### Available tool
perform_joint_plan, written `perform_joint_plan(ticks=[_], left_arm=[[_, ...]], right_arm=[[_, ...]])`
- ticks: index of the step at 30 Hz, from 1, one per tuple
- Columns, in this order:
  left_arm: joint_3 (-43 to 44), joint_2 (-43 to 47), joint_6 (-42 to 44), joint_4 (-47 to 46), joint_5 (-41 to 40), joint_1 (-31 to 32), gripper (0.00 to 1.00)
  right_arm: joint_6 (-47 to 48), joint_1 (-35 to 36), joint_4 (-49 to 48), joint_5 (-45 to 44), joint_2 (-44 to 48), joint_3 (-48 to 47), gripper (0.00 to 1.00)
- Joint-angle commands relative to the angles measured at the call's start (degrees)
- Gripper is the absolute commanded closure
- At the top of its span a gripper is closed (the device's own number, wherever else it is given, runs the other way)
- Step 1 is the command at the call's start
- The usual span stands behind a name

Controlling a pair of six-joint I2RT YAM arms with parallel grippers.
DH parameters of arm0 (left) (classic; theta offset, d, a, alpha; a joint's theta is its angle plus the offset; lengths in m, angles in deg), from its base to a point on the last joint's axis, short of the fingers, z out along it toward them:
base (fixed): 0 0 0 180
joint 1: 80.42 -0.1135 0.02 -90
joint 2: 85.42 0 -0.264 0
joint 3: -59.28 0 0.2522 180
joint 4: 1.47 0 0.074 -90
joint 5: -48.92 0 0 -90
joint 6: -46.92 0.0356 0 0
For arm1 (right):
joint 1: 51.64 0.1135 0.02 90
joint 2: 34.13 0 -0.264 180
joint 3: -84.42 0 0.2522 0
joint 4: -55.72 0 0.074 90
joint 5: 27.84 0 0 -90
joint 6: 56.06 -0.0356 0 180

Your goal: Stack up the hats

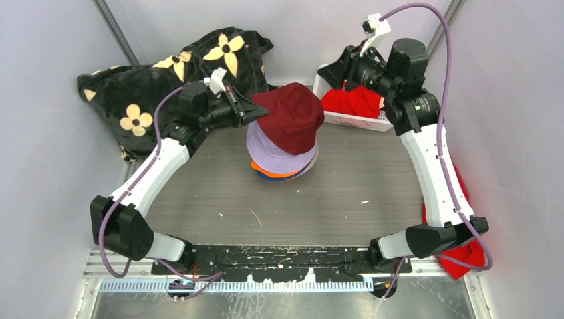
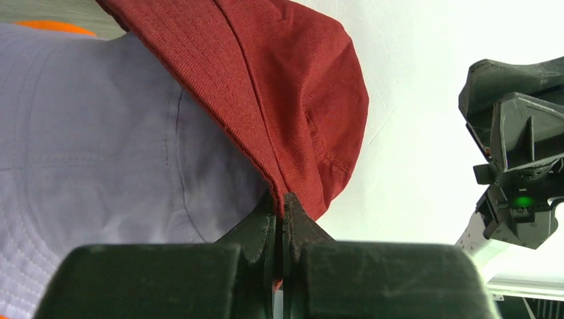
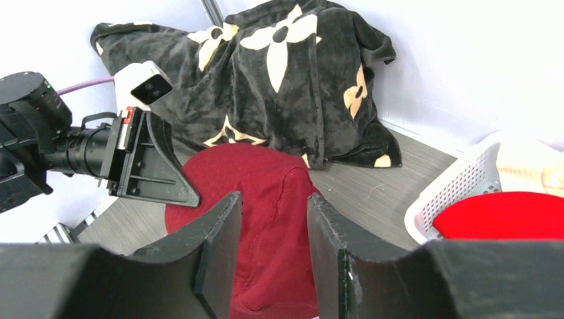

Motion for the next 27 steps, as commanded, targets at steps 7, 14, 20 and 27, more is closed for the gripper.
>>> perform_joint_plan(ticks=[7,14,20,27], left_arm=[[-9.17,10.20,-1.12,-6.05,2.79,-3.55,1.00],[-21.25,13.90,-3.50,-16.42,0.41,-6.42,1.00],[-23.56,12.07,-2.27,-20.03,-1.16,-6.53,1.00],[-25.03,6.75,-3.53,-26.95,-1.40,-6.63,1.00]], right_arm=[[-1.57,0.00,-5.85,-1.58,1.12,3.96,0.53],[-1.80,0.02,-6.64,-1.73,1.31,8.08,0.54],[-2.13,0.27,-7.50,-4.07,1.02,13.91,0.53],[-2.27,0.79,-10.78,-6.34,-0.94,21.37,0.53]])
